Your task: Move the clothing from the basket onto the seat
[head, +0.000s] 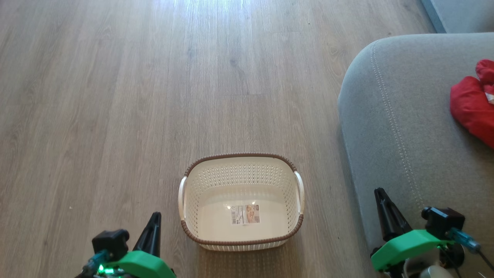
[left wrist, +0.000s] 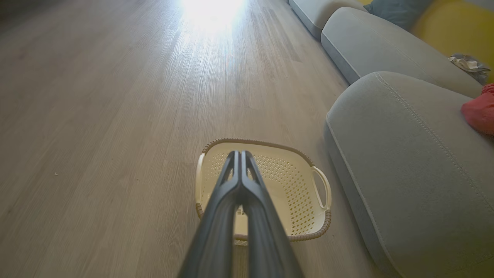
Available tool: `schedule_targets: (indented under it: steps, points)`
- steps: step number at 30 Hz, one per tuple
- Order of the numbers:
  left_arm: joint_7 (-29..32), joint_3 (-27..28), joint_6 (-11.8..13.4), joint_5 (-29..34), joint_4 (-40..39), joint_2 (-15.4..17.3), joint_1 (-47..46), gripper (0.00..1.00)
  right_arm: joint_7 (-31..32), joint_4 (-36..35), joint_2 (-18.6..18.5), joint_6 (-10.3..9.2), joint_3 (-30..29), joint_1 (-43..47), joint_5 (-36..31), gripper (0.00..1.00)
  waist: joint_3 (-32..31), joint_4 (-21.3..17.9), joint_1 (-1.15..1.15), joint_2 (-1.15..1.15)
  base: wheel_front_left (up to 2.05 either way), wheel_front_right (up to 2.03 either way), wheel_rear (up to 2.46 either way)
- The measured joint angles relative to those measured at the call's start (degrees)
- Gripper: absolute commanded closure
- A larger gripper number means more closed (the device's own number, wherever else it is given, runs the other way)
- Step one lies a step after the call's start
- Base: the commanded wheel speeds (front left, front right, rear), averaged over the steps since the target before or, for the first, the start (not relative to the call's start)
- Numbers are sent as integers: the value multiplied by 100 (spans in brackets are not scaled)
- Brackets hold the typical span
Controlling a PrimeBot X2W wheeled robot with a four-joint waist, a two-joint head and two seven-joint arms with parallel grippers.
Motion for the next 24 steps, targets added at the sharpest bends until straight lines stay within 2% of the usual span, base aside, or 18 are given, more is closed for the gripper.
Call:
schedule_targets:
  steps: [24]
  points:
    - [430,289,-147,-1534,-63,-1,-127,100,366,-43,77,0,-242,-24,1475,100,-23,-4,0,0,0,0,0]
